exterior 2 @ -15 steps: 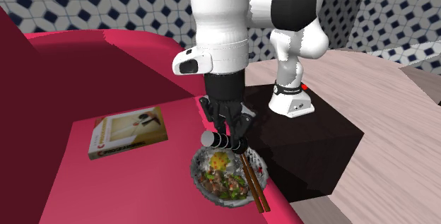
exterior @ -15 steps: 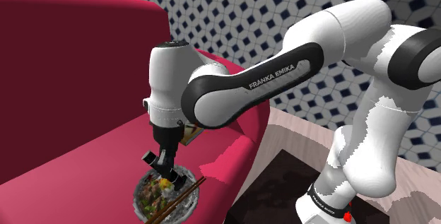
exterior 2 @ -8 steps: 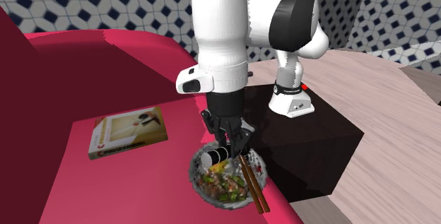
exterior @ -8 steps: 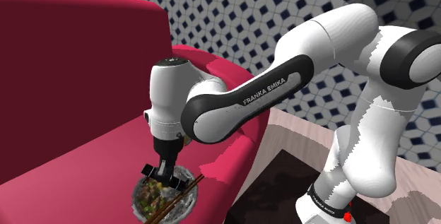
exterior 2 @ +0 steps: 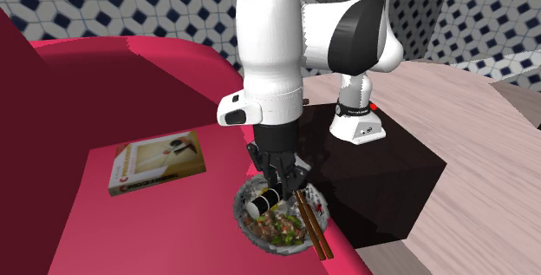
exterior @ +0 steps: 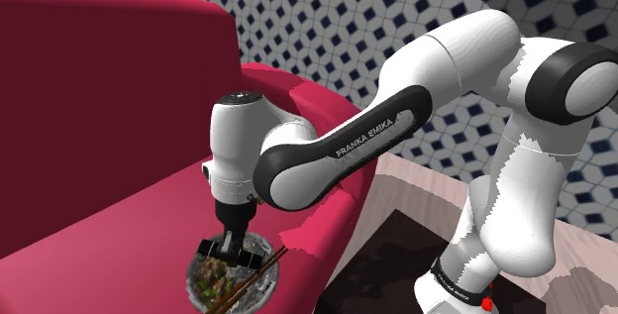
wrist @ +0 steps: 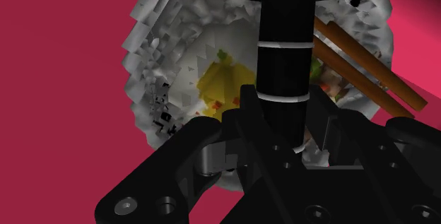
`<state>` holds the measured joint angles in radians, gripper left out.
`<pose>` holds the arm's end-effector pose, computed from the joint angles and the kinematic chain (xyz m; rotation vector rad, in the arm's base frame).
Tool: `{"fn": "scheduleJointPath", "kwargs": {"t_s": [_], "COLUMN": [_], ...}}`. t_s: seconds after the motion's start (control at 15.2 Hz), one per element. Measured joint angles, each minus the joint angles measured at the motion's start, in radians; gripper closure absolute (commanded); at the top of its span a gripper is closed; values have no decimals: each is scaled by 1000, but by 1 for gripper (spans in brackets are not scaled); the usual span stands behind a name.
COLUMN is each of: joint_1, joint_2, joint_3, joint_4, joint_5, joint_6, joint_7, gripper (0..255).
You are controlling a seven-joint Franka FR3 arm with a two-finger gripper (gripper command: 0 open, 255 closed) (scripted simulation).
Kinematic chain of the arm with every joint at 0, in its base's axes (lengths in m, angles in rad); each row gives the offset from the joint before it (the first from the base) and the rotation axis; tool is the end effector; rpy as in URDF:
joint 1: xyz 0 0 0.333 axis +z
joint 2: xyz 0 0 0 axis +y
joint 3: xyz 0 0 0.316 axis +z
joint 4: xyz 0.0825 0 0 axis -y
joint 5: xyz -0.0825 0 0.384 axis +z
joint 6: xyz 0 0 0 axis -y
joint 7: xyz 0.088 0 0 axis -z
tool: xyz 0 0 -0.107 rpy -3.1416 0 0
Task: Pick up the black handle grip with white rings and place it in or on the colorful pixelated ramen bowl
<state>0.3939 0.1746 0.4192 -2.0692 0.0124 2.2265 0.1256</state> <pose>0.3975 0.4137 0.3550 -2.8974 -1.0157 0.0594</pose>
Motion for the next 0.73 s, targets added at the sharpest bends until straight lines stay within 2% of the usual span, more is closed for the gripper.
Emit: {"fn": "scheduleJointPath", "kwargs": {"t_s": [0.07,0.13,0.53,0.73], "joint_1": [0,0,0,-7], "joint_2": [0,0,0,-41], "joint_3": [0,0,0,2], "joint_4": [0,0,0,28], "joint_5": [0,0,0,19], "joint_6": [0,0,0,-64], "joint_7": [0,0,0,-12], "gripper": [255,0,0,0]}}
